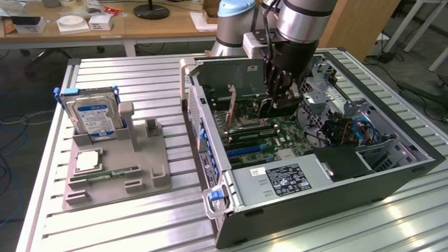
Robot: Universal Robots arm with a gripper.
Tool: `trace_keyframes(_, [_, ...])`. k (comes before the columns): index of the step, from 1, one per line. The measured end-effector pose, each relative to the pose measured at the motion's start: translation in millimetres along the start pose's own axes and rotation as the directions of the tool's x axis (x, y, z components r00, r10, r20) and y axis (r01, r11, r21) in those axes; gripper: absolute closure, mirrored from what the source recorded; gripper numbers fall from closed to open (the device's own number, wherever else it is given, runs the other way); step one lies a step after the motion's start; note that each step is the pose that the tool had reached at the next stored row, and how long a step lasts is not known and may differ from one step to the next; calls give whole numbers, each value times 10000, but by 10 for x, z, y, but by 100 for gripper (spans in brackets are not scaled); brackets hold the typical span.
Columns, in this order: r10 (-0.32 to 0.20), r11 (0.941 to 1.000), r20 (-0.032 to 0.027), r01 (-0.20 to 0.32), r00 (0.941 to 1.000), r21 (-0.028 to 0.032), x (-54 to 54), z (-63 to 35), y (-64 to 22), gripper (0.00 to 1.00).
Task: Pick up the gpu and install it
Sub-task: 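Insert the gpu into the slot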
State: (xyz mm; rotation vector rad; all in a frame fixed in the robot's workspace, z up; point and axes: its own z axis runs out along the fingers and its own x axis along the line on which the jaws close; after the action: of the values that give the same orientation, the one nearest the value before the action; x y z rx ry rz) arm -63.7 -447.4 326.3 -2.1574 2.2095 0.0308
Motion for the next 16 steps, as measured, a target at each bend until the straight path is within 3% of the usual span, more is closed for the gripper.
trace_keyframes(16, [2, 10000, 2, -2, 10000, -3, 0, 8, 0, 74])
